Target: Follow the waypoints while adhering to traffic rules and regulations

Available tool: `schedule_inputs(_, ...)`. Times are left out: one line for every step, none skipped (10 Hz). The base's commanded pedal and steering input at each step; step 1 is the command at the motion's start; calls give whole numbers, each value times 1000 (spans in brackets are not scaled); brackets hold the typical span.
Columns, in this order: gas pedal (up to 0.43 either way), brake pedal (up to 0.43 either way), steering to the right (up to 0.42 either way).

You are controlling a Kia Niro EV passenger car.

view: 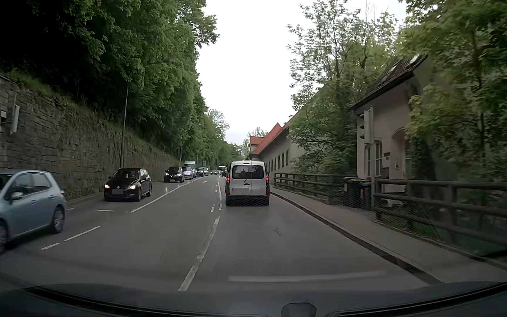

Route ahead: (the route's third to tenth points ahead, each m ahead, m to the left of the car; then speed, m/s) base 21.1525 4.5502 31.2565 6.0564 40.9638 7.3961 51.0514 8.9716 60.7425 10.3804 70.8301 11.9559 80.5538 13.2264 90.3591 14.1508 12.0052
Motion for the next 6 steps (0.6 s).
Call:
schedule_inputs(197,0,-41)
schedule_inputs(197,0,-41)
schedule_inputs(197,0,-40)
schedule_inputs(197,0,-38)
schedule_inputs(197,0,-36)
schedule_inputs(197,0,-35)
